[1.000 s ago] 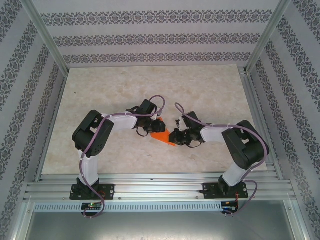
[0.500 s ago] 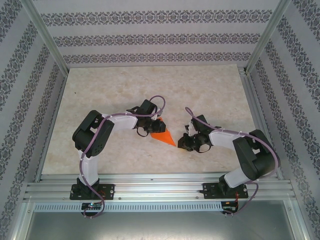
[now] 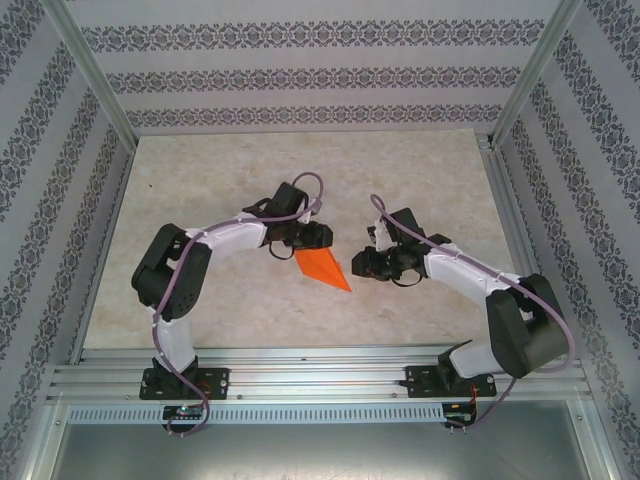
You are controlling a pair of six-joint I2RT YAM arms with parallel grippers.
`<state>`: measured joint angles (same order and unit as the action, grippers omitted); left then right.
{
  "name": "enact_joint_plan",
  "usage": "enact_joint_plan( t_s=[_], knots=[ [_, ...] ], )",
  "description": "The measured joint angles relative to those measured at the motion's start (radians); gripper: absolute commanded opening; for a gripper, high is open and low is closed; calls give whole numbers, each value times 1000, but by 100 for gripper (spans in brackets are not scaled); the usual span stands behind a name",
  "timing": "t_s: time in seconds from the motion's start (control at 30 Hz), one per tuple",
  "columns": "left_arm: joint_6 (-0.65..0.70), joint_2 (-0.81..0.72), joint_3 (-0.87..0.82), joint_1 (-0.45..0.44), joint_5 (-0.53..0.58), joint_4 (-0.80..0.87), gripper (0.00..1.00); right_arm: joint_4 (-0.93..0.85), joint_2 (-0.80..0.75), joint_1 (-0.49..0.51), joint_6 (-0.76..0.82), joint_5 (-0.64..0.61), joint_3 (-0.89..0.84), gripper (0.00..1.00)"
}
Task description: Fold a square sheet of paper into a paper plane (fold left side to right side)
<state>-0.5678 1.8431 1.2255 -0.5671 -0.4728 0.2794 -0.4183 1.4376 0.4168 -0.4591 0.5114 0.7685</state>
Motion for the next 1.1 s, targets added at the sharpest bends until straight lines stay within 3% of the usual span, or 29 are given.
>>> enact_joint_plan(
  t_s=[0.13,0.27,0.43,0.63,0.77,0.97,1.1],
  knots=[
    [0,-164,-31,48,-1,-11,54,48,83,0,36,13,31,32],
    [-26,-278,-168,90,-6,-63,55,103,161,5,68,48,73,32],
    [-56,-294,-355,108,3,-73,56,114,272,43,146,62,173,32],
    [-74,-311,-431,111,11,-74,57,119,395,60,198,63,246,31],
    [-74,-333,-431,116,13,-78,57,122,432,60,203,68,254,23],
    [-74,-335,-431,116,15,-78,58,147,433,61,198,111,252,1],
    [-77,-349,-436,122,18,-82,60,153,388,59,192,126,231,0]
  ],
)
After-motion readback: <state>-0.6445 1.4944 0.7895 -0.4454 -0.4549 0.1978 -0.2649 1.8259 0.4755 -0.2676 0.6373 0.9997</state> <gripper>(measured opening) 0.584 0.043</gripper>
